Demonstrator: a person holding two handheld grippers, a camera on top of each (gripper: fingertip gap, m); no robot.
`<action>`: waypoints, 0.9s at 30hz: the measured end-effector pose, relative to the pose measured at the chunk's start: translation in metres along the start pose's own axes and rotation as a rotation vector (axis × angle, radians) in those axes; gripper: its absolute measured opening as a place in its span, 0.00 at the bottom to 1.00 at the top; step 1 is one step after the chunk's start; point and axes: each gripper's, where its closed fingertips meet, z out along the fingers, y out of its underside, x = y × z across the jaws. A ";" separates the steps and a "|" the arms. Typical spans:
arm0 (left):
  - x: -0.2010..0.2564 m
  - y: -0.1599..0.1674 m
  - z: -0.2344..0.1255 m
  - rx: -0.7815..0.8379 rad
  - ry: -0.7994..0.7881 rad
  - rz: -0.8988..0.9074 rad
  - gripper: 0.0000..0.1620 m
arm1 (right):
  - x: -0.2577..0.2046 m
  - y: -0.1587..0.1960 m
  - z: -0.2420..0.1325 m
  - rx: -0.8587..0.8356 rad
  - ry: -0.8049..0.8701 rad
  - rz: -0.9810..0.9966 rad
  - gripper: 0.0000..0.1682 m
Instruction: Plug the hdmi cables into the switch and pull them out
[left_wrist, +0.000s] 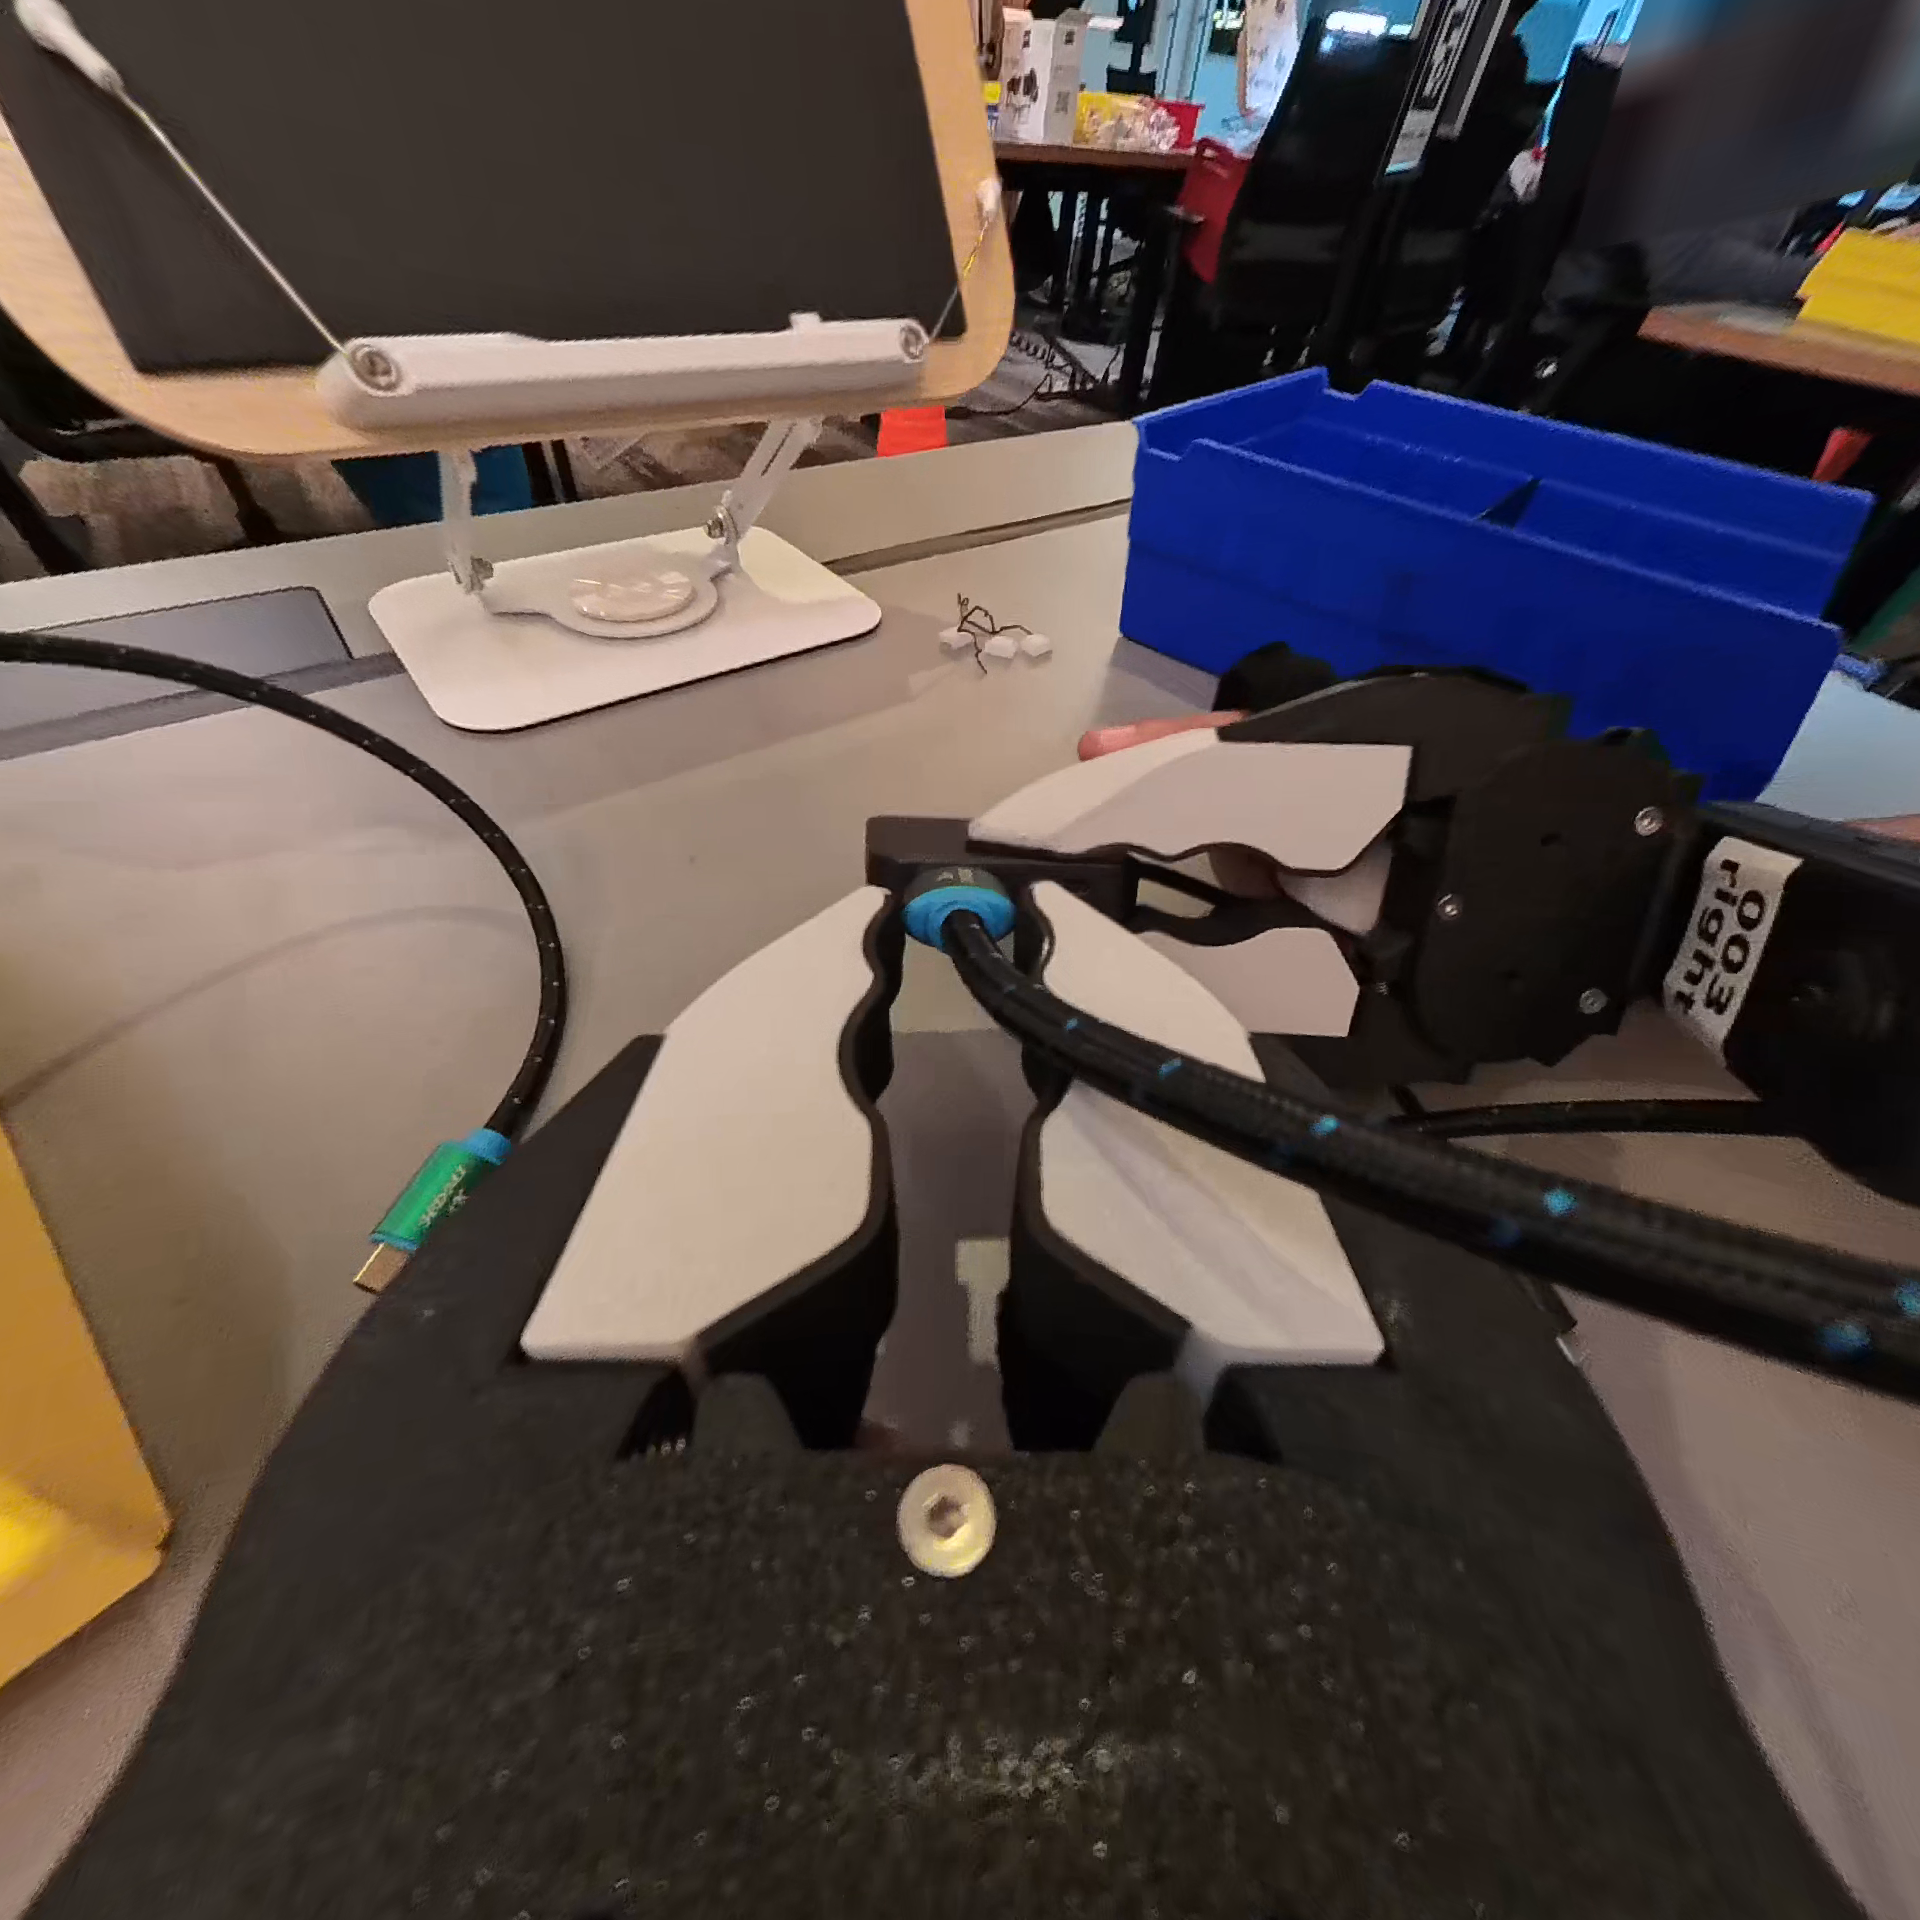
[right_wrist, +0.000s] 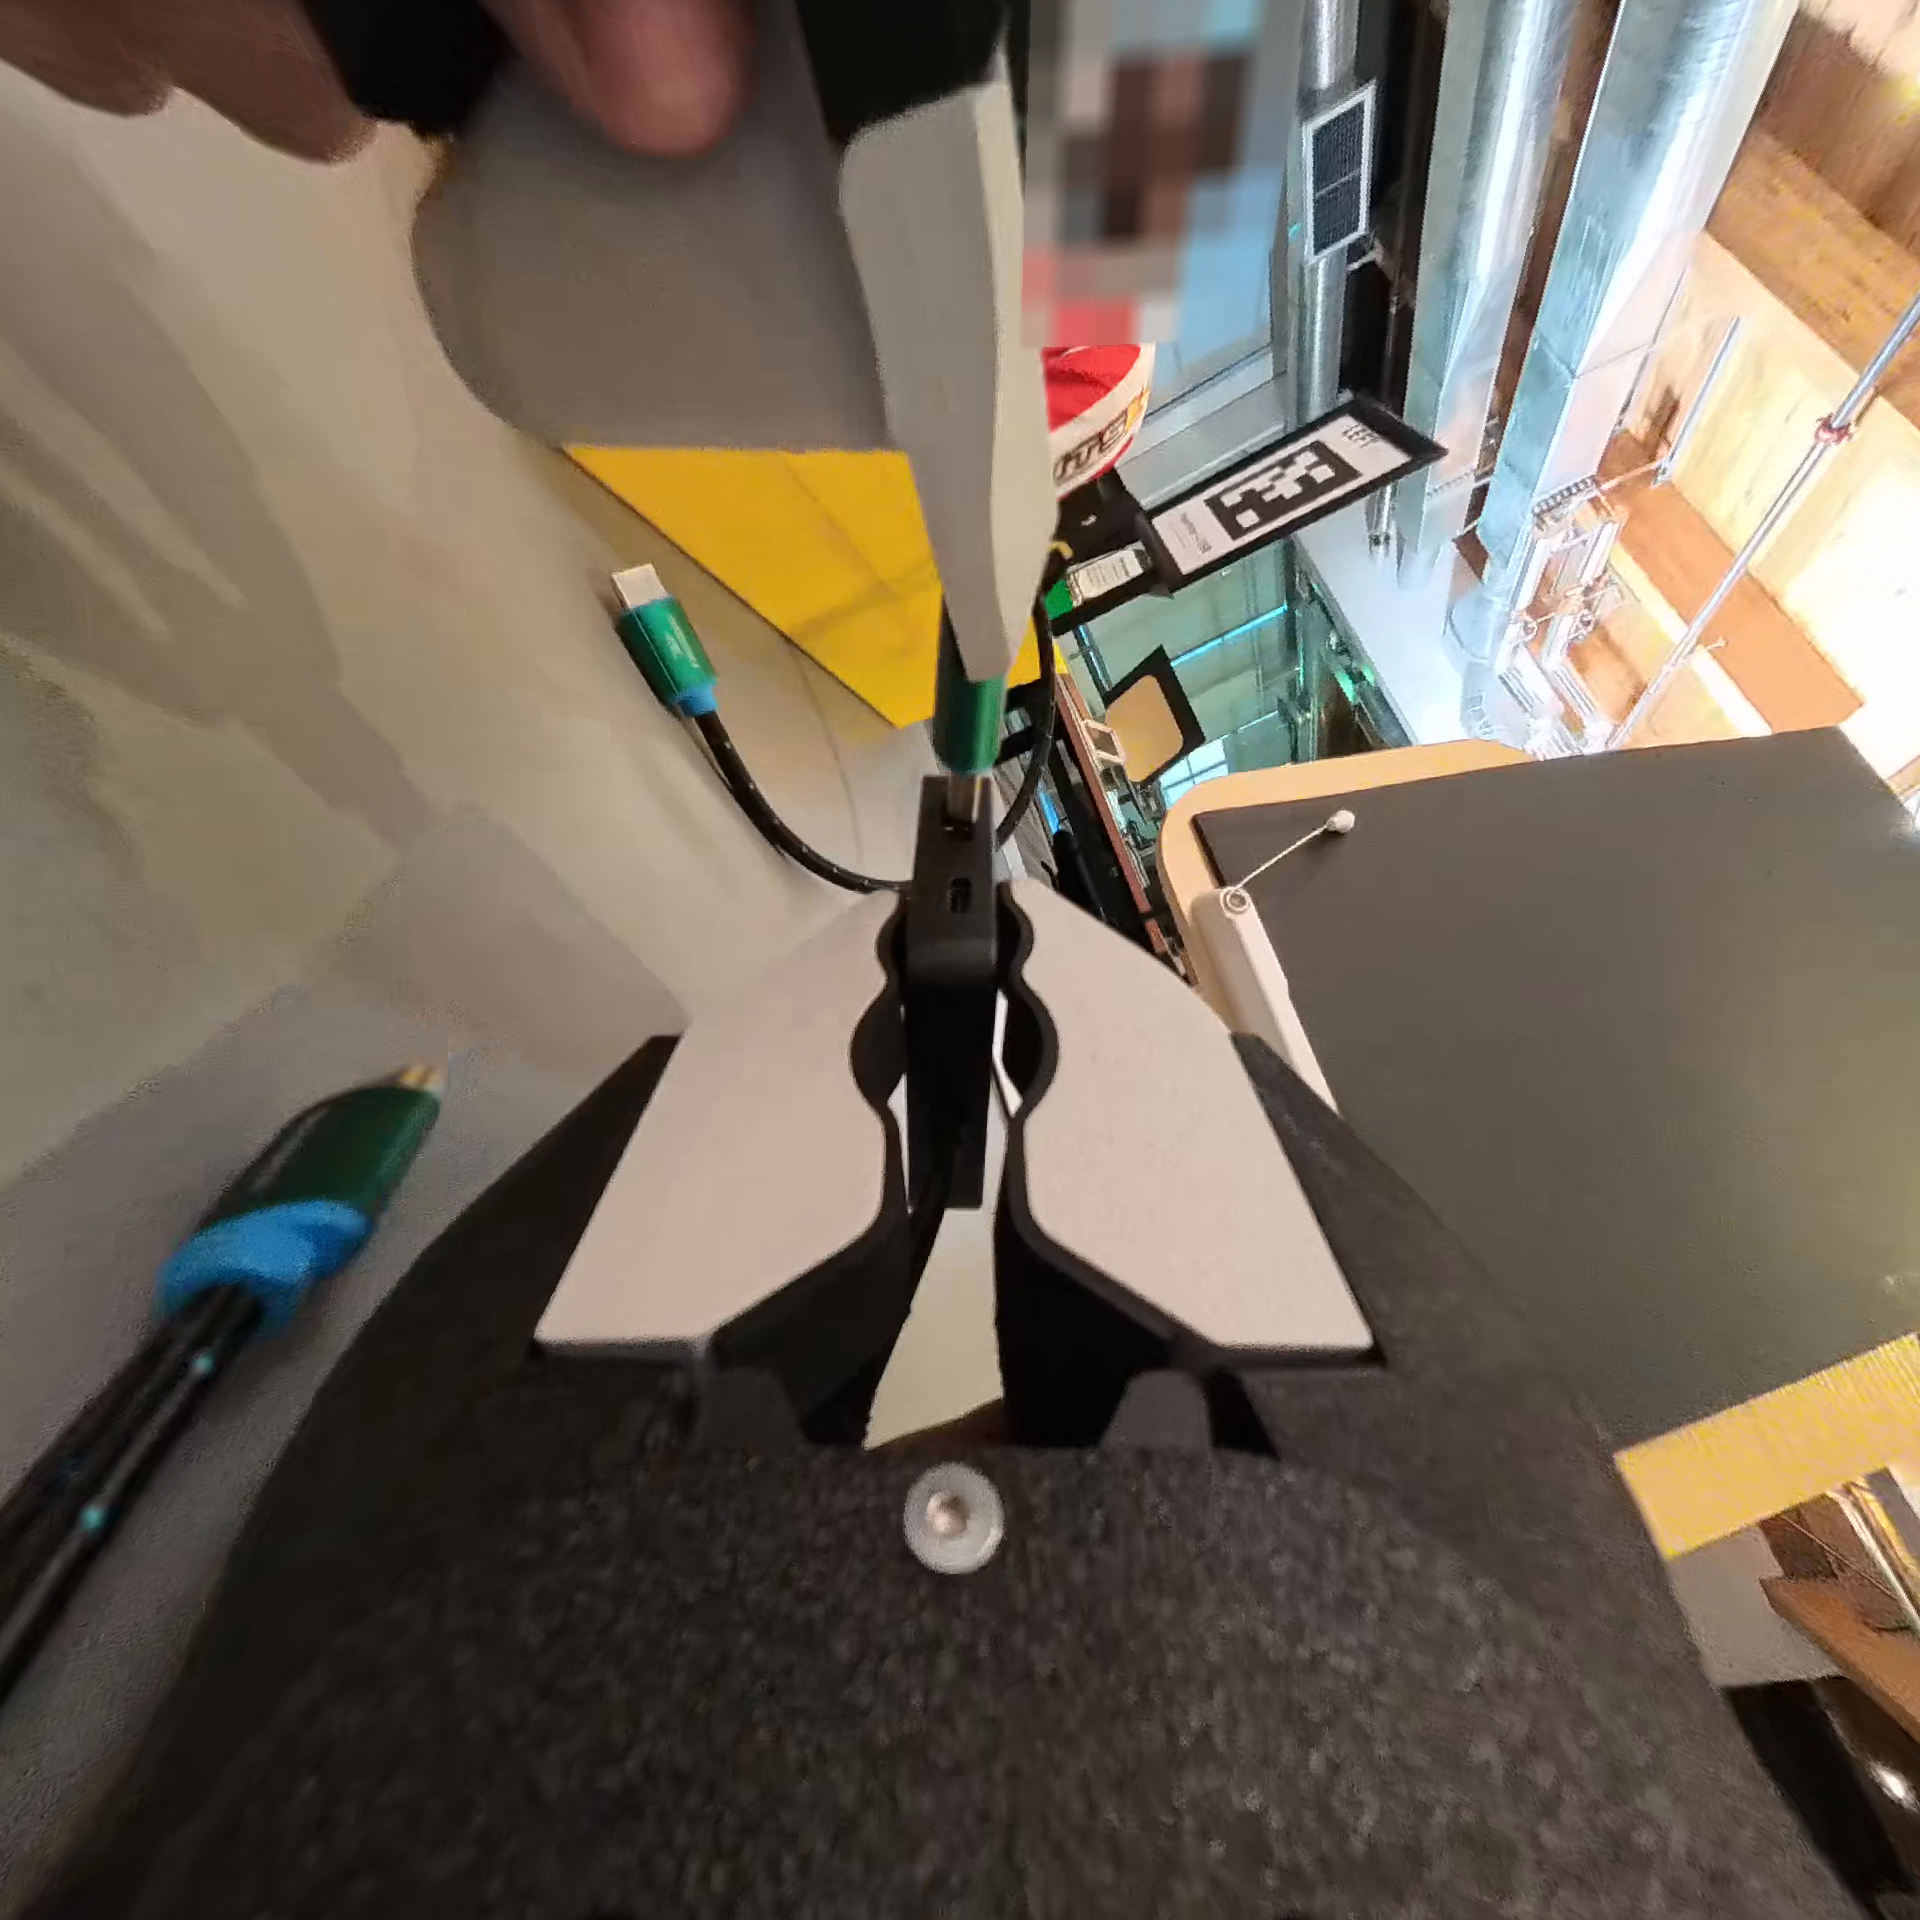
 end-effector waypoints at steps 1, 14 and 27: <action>0.000 -0.001 0.000 0.005 0.002 0.006 0.13 | -0.001 -0.001 0.000 0.005 -0.004 0.000 0.08; 0.008 0.000 0.002 0.020 -0.016 0.115 0.13 | 0.001 -0.009 -0.006 0.024 0.005 0.015 0.07; 0.001 0.006 0.007 -0.044 -0.055 0.101 0.13 | -0.007 -0.001 0.001 -0.025 -0.064 0.096 0.08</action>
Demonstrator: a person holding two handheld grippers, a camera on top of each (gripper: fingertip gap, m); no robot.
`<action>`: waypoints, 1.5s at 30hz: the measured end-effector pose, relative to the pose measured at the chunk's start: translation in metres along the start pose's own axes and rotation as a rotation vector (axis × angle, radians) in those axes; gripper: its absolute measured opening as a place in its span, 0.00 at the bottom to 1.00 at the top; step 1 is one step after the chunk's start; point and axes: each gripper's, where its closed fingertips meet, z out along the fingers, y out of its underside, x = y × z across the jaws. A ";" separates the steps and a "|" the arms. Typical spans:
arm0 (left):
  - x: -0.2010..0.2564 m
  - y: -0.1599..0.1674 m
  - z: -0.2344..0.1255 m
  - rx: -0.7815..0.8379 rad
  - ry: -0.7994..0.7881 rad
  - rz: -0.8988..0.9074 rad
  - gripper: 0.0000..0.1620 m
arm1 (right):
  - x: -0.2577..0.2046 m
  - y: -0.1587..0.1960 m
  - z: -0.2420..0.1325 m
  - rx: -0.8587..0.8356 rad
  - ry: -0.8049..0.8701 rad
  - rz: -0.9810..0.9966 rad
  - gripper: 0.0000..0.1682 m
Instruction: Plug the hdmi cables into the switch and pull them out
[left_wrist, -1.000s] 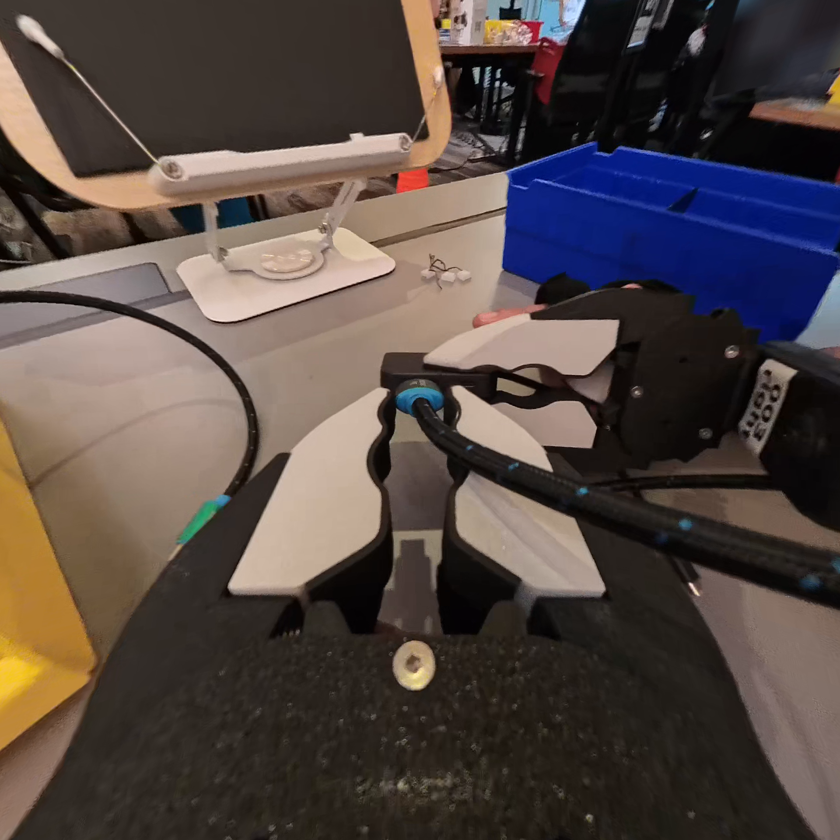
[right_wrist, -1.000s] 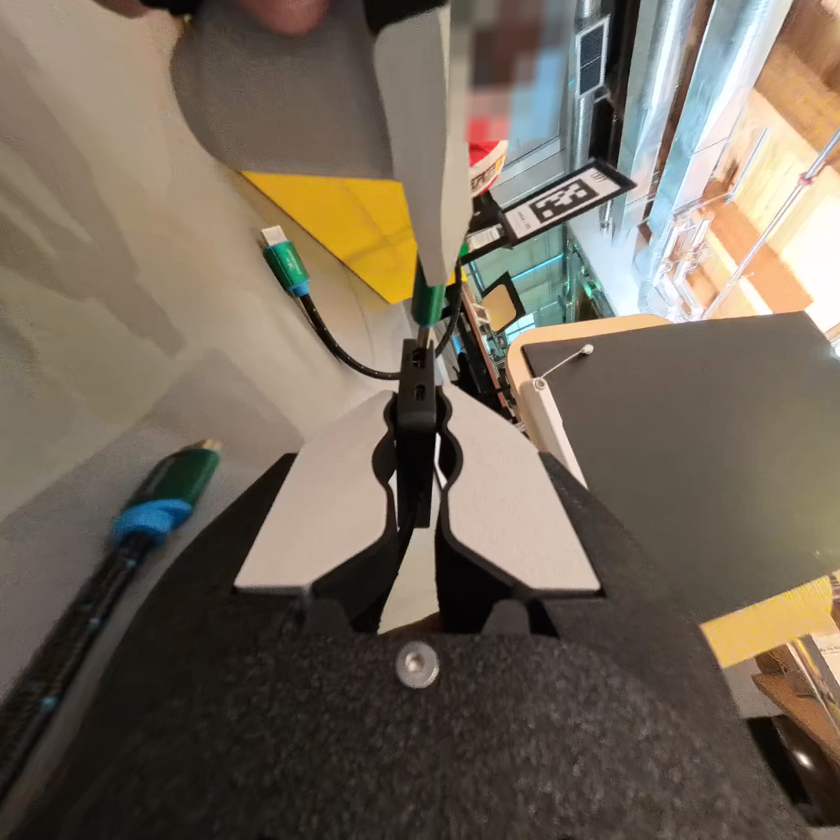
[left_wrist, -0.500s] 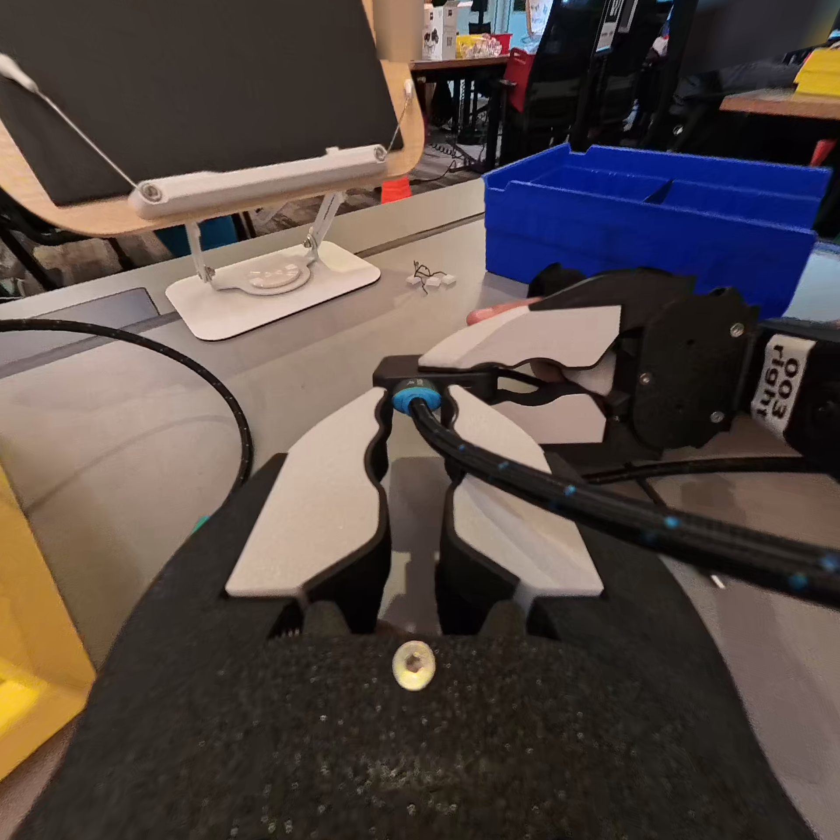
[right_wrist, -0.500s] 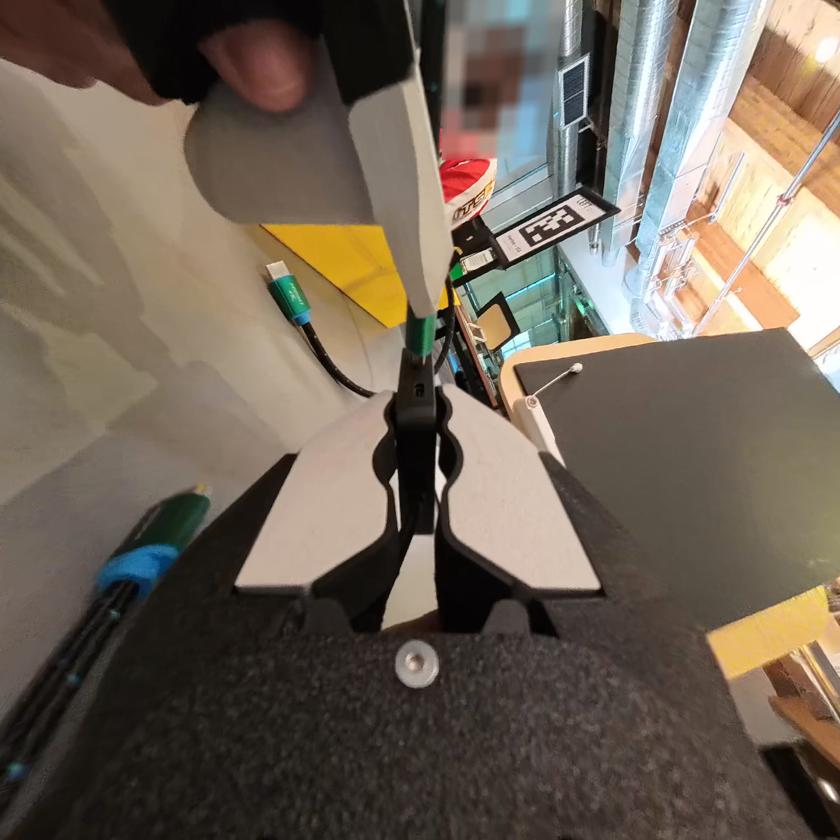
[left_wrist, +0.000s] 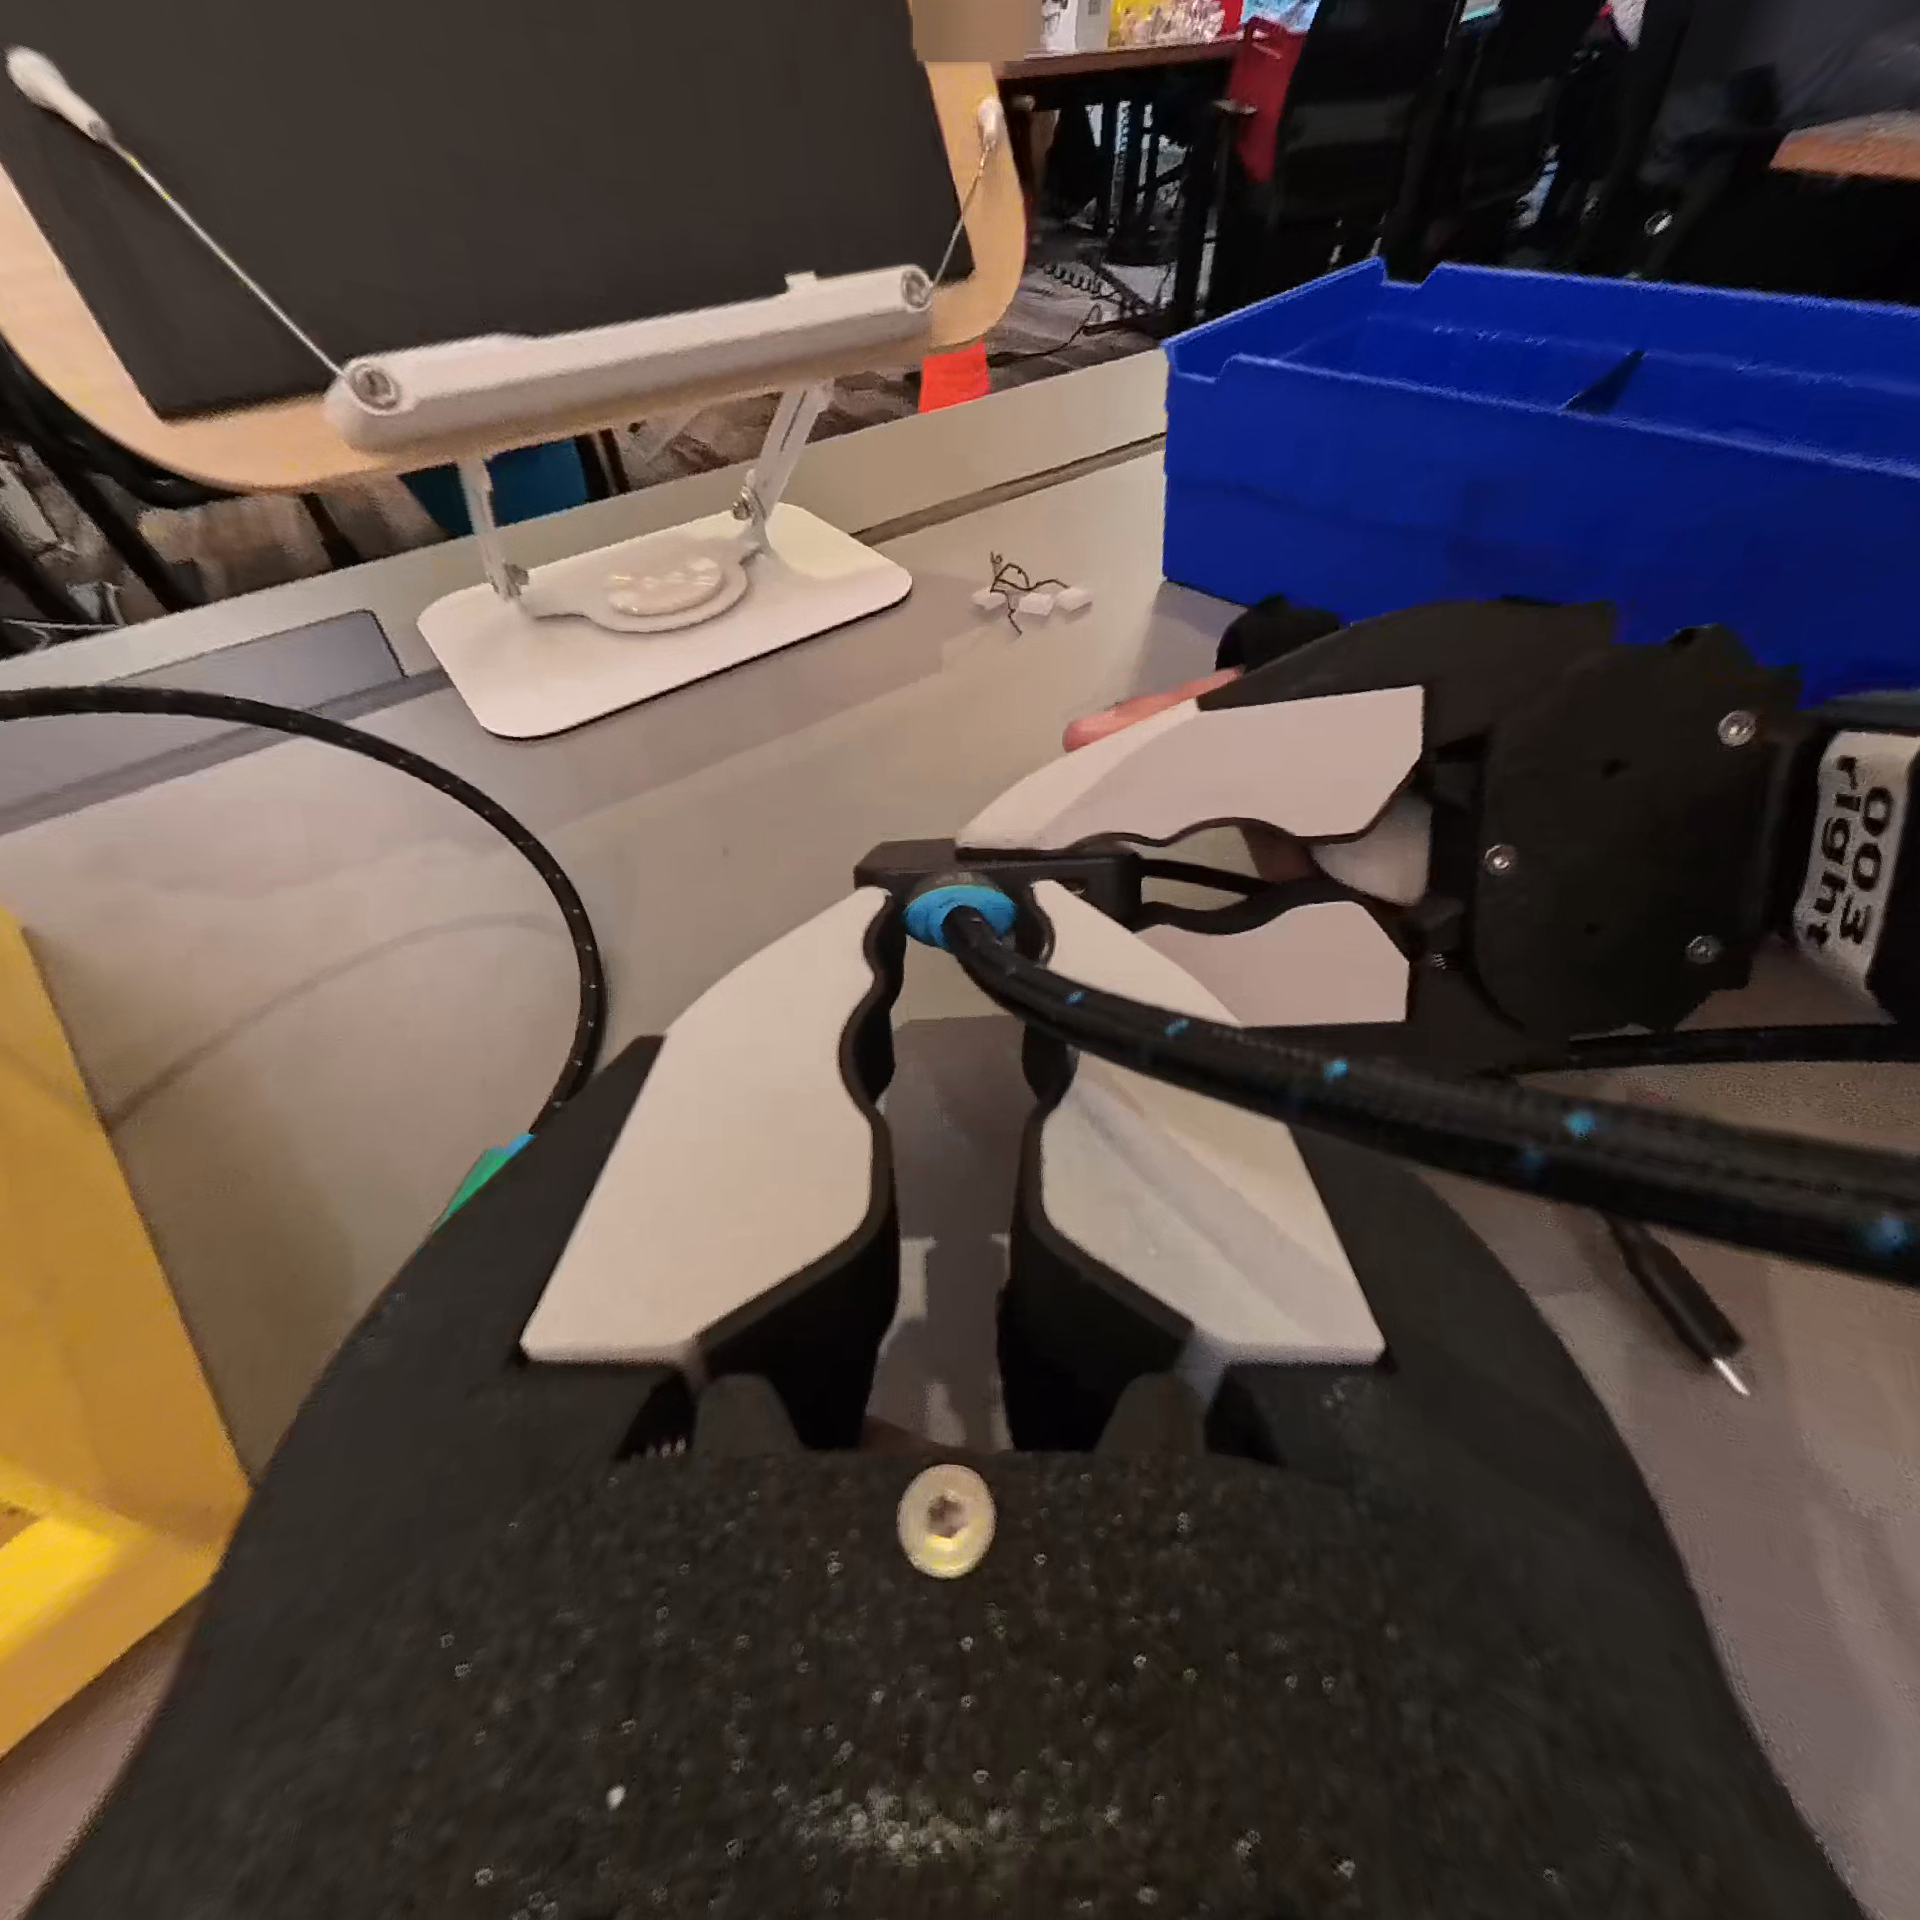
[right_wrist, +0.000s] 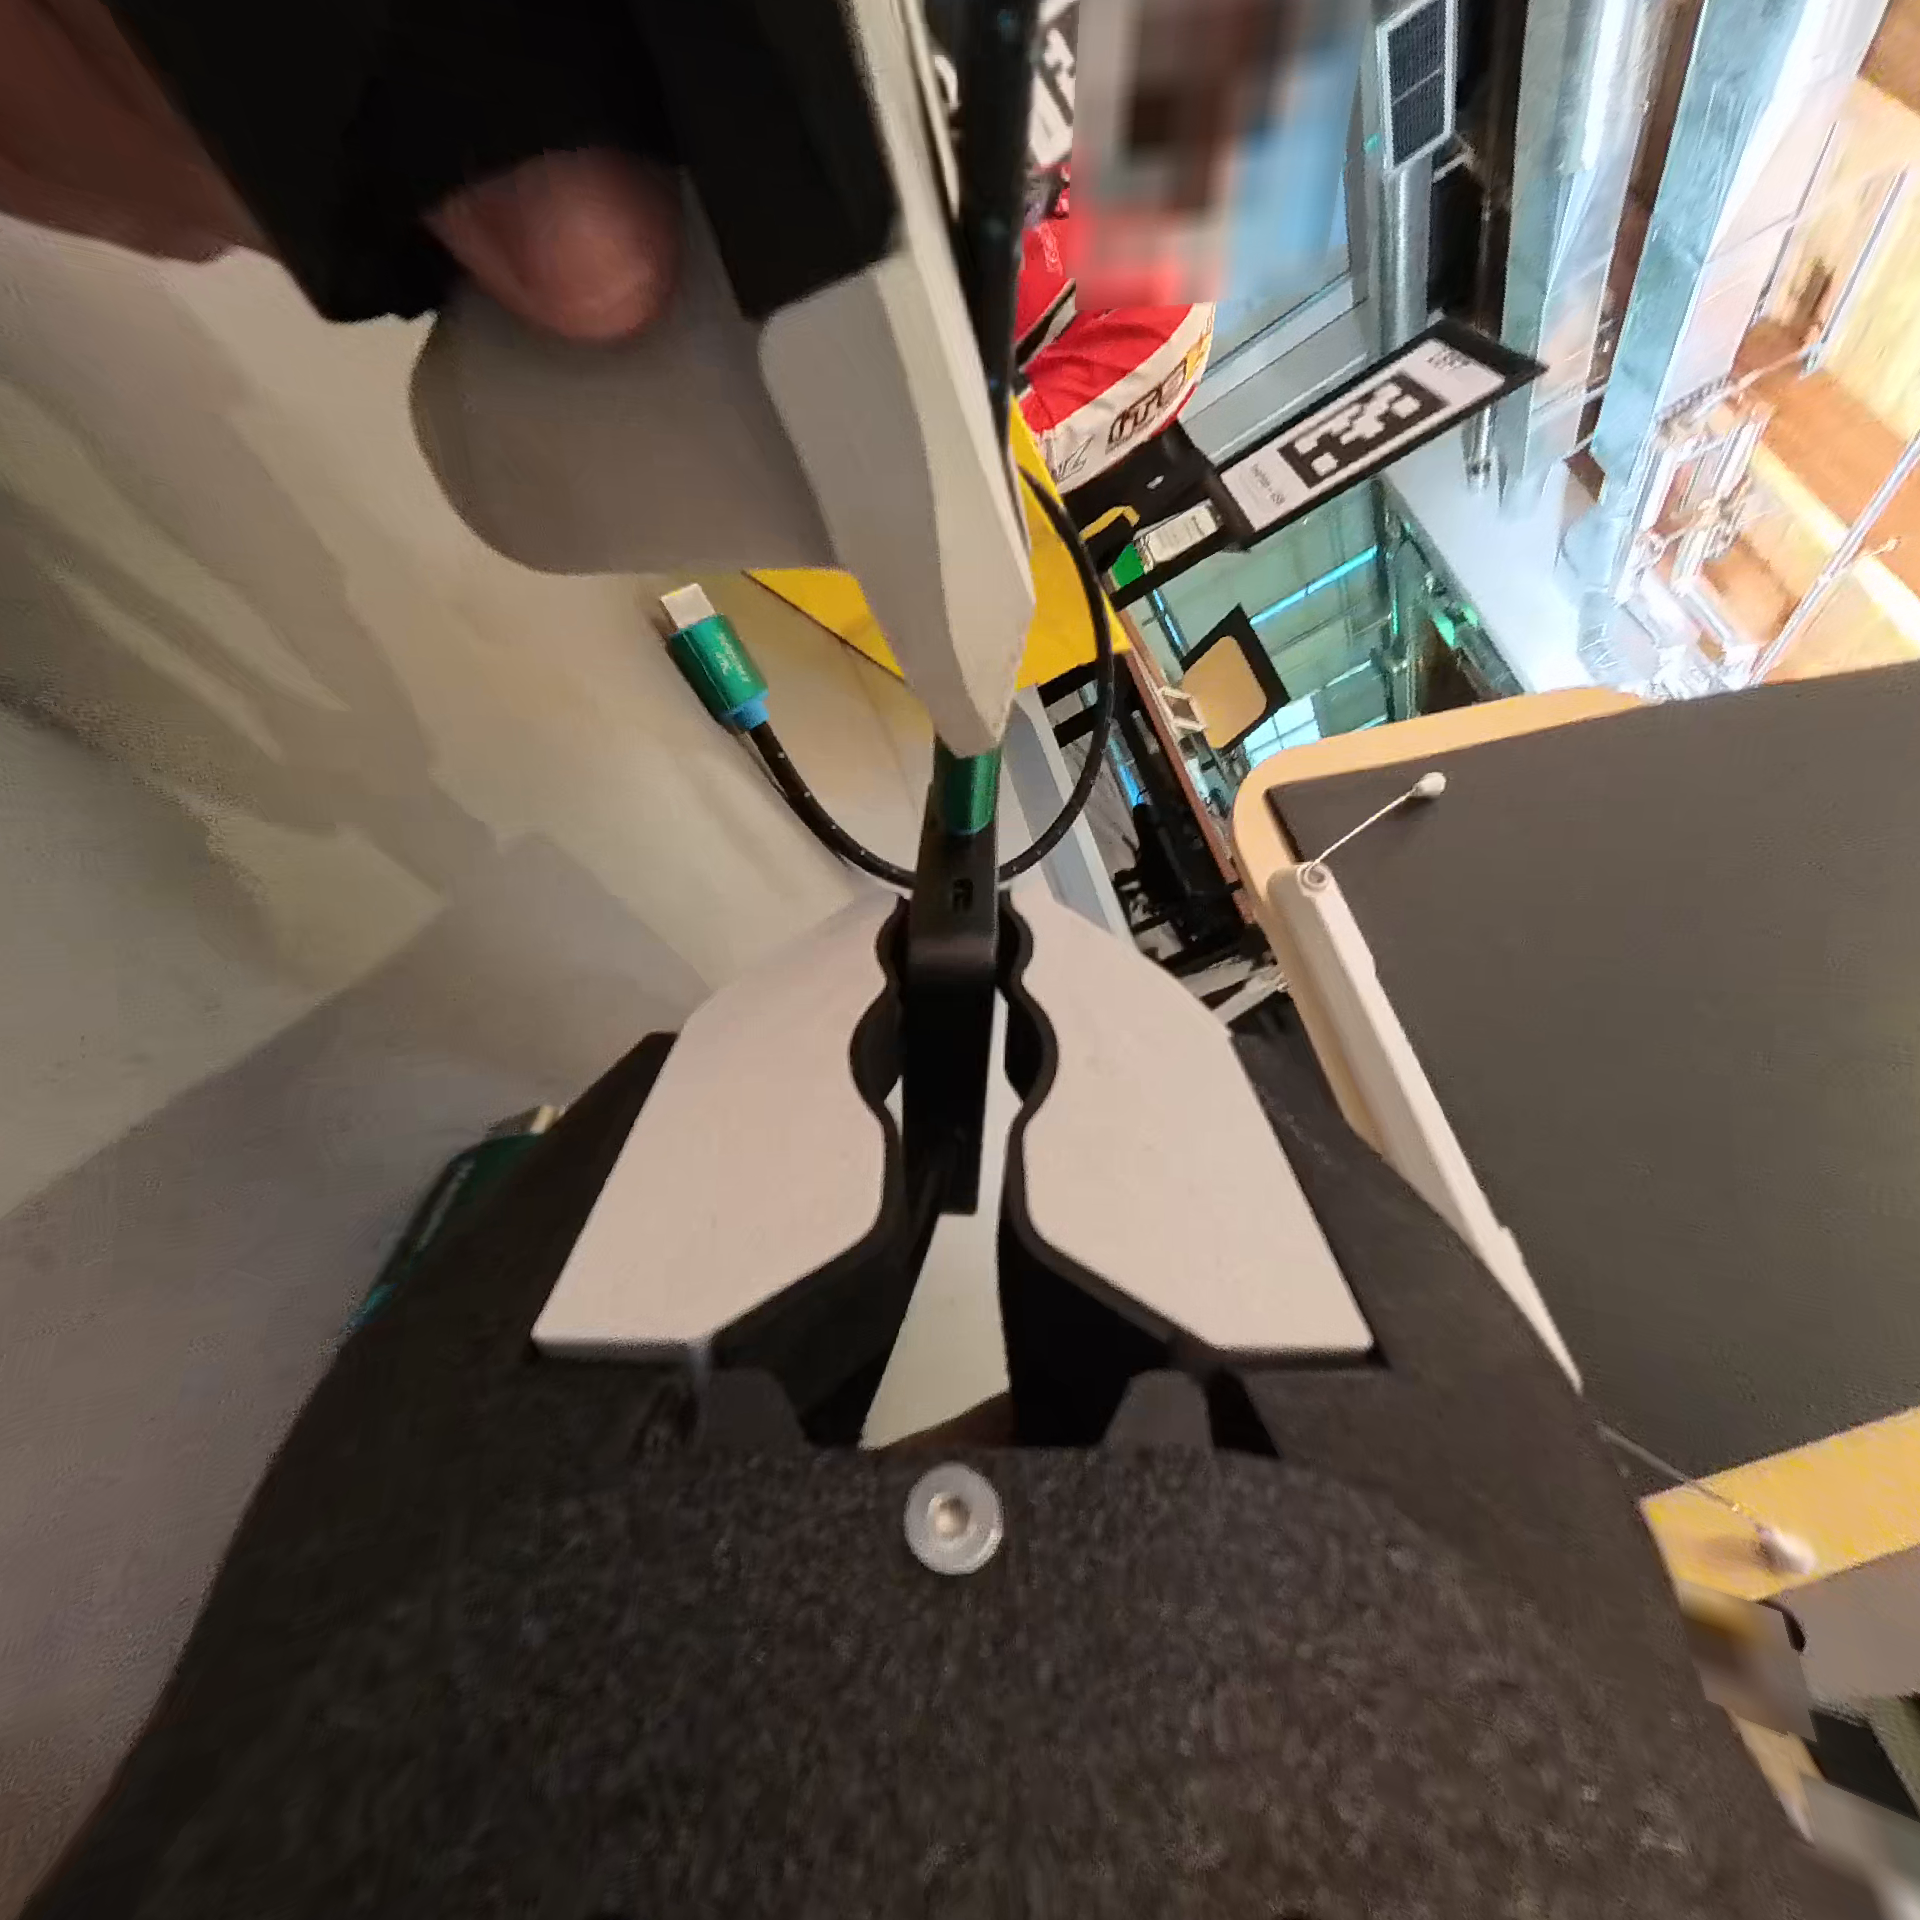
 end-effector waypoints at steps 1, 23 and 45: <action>0.000 0.001 0.000 -0.005 -0.009 0.005 0.13 | -0.001 0.001 0.001 -0.012 0.001 0.014 0.08; 0.001 0.010 0.008 -0.080 0.045 0.021 0.13 | -0.002 0.019 0.007 -0.112 -0.015 0.014 0.08; 0.012 0.061 -0.055 -0.262 0.083 -0.144 0.13 | 0.195 0.278 -0.240 -1.295 -0.791 0.471 0.08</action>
